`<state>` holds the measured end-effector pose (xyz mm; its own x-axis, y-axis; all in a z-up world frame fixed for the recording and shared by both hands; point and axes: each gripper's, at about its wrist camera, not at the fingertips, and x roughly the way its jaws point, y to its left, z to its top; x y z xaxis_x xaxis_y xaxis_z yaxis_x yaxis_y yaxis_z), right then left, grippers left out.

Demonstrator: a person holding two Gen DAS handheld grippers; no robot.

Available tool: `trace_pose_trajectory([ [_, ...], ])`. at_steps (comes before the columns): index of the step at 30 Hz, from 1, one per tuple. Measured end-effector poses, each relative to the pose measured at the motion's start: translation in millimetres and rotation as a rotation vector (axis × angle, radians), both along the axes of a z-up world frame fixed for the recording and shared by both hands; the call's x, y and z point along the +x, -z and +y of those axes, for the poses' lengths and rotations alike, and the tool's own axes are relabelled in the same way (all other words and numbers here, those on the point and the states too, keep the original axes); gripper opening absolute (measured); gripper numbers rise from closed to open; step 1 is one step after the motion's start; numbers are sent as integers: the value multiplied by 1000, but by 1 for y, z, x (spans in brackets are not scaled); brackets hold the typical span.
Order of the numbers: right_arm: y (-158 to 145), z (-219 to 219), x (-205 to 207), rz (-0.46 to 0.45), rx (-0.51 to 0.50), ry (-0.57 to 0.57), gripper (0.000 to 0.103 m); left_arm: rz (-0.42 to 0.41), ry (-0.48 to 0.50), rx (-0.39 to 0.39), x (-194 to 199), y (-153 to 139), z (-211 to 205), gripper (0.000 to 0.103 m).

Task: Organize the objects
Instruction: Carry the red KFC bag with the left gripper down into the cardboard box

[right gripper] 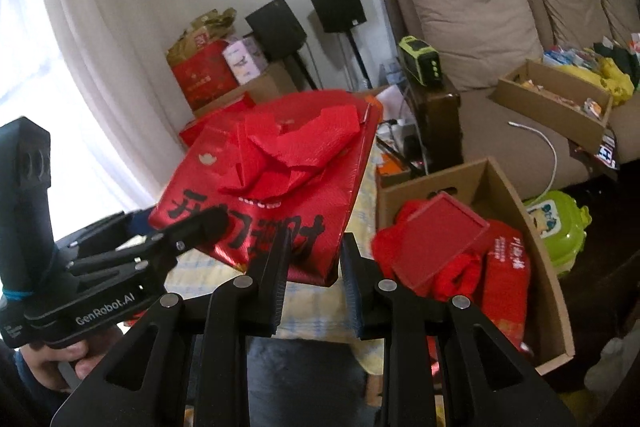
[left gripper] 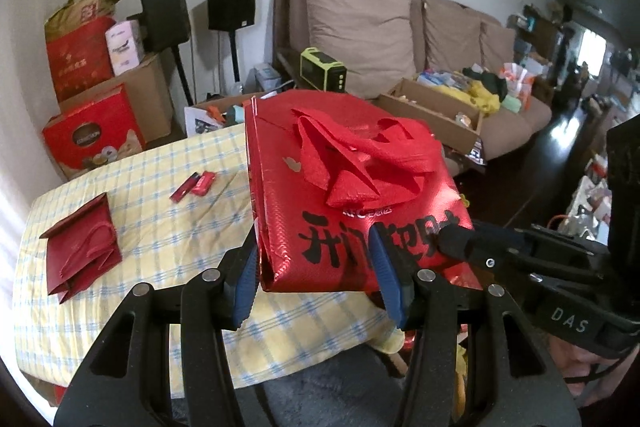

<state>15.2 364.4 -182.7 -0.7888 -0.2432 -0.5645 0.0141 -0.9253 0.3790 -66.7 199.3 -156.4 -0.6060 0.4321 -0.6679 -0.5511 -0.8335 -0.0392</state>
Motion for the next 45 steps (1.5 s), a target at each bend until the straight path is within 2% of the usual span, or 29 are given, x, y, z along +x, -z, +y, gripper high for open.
trace_pose_trajectory([
  [23,19,49,-2,-50,-1,99,25,-52,26,2,-18,25,59,48],
  [30,33,58,-6,-96,27,134,25,-82,33,-29,-22,44,79,48],
  [45,67,77,-15,-173,-6,170,25,-201,48,-110,-34,97,96,48],
])
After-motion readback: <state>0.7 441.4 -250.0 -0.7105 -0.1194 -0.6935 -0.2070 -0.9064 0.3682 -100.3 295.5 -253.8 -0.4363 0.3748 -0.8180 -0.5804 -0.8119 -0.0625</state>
